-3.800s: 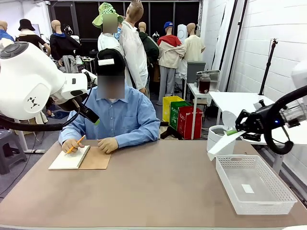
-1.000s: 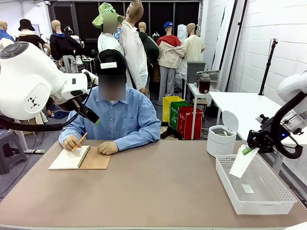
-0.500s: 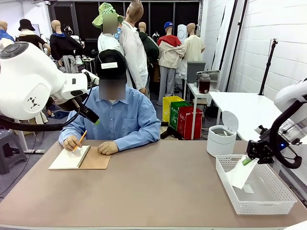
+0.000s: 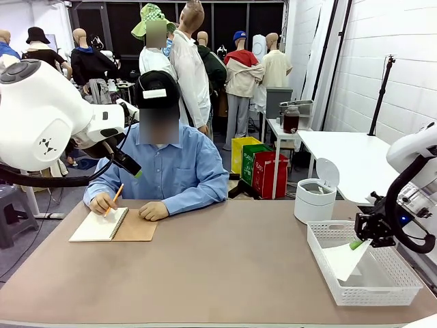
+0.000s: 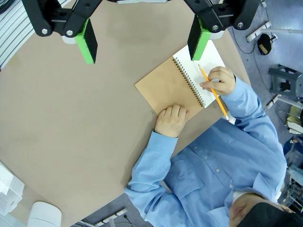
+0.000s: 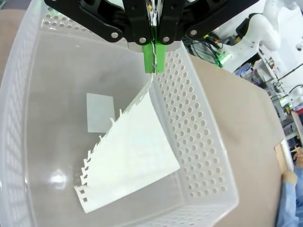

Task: Sort the paper based on its condition.
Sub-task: If a person hands you a paper, place it in the Organizing basket , and if it's crumpled, put it in the Trash can.

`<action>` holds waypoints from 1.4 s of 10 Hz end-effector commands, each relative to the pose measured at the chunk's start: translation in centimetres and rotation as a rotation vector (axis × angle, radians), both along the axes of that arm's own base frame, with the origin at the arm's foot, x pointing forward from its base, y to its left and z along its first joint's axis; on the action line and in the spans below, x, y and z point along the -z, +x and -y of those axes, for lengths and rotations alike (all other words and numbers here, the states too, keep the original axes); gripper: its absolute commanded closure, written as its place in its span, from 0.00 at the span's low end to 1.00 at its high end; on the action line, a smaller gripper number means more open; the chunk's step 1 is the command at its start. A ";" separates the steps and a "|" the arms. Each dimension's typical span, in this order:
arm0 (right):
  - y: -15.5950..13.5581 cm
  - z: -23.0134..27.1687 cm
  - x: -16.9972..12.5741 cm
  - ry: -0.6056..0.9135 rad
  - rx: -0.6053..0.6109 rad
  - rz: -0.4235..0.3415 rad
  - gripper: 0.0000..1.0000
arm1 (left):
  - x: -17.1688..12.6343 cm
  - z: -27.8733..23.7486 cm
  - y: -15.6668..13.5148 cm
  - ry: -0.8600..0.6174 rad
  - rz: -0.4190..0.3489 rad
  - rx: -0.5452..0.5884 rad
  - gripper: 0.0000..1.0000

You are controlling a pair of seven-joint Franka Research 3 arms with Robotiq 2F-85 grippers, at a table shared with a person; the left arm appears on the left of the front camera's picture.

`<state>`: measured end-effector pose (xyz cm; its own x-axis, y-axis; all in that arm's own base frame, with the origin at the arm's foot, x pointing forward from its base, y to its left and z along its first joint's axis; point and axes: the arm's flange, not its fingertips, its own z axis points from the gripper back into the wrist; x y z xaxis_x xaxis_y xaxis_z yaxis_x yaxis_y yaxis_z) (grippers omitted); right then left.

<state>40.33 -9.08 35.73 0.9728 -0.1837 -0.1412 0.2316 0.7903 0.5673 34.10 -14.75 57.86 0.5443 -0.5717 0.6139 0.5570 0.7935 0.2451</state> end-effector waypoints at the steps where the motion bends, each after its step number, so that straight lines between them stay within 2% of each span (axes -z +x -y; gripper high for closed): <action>1: -0.1 -0.8 0.1 -0.065 0.030 -0.053 1.00 | 0.0 0.0 0.0 0.003 0.002 0.002 0.00; 6: -0.2 -2.4 -1.7 -0.213 0.109 -0.163 0.05 | 0.0 0.0 0.0 0.003 0.002 0.002 0.00; 7: -0.5 -2.6 -2.3 -0.253 0.126 -0.182 0.00 | 0.0 0.0 0.0 0.003 0.002 0.002 0.00; 11: -0.3 -3.1 -4.7 -0.356 0.169 -0.209 0.00 | 0.0 0.0 0.0 0.003 0.002 0.002 0.00; 13: -0.2 -3.8 -5.3 -0.404 0.190 -0.210 0.00 | 0.0 0.0 0.0 0.003 0.002 0.002 0.00; 14: 0.0 -4.0 -5.0 -0.421 0.175 -0.238 0.00 | 0.0 0.0 0.0 0.003 0.002 0.002 0.00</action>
